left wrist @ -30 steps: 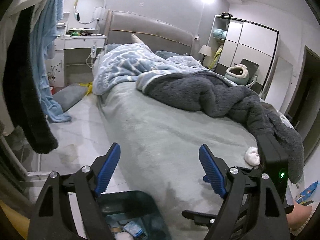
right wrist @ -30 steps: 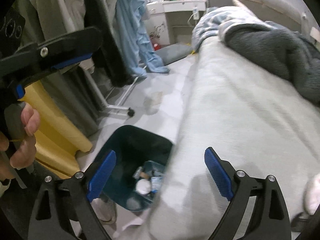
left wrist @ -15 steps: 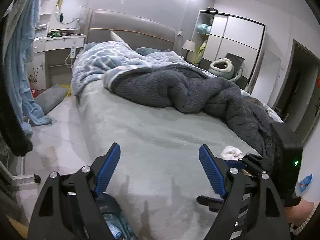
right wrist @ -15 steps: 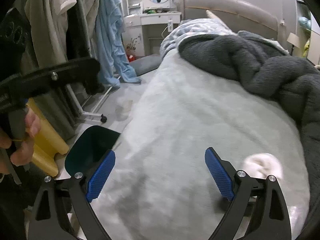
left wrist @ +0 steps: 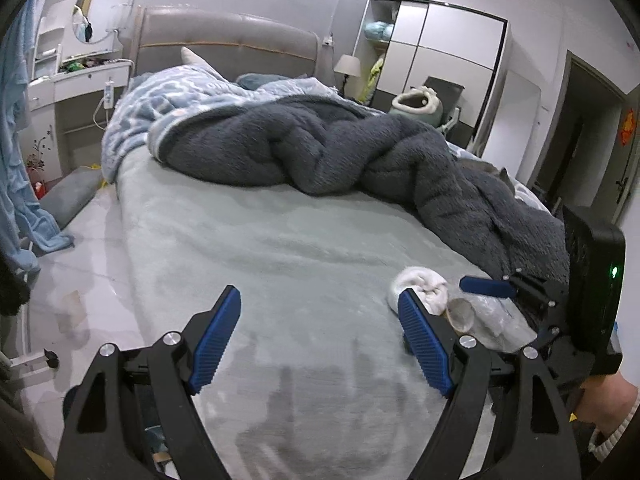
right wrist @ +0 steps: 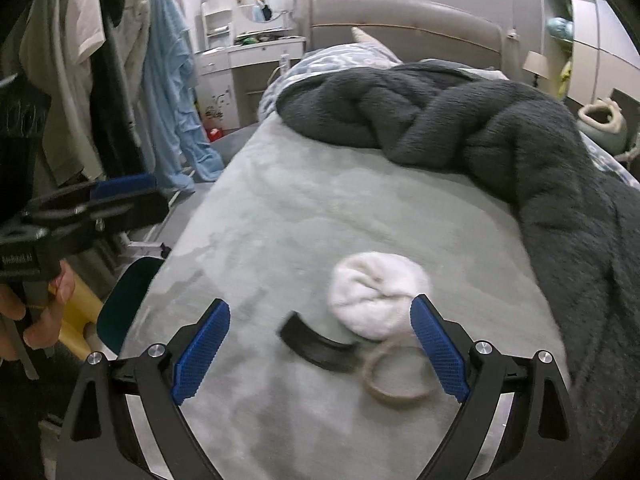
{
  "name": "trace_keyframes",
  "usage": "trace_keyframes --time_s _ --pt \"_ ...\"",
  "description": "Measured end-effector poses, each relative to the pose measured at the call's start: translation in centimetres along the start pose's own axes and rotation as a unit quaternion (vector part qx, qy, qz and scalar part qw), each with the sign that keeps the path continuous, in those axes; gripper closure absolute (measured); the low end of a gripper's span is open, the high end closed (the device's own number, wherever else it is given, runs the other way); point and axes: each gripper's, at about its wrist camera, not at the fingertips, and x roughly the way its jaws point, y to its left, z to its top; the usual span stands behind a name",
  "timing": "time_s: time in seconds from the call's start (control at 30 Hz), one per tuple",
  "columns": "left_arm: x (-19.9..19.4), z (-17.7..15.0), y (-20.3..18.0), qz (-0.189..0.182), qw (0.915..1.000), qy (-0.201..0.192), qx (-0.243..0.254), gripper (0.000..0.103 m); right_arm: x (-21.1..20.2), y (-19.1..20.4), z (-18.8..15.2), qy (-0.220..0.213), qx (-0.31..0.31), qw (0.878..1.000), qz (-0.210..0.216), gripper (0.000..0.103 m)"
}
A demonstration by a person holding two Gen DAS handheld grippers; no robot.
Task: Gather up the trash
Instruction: 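Move both open grippers back to the plastic bag and clip on the bed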
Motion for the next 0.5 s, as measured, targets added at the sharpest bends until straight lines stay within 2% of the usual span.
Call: trace_keyframes --time_s 0.27,0.5 --pt "2.2 -1.1 -2.5 -0.024 0.9993 0.028 0.006 0.020 -1.1 -3.8 -1.4 -0.001 0.032 0.999 -0.030 0.010" --pt "3.9 -2.0 -4.4 -0.030 0.9982 0.045 0.026 0.021 -1.5 -5.8 -2.6 0.005 0.052 0.997 -0.048 0.010"
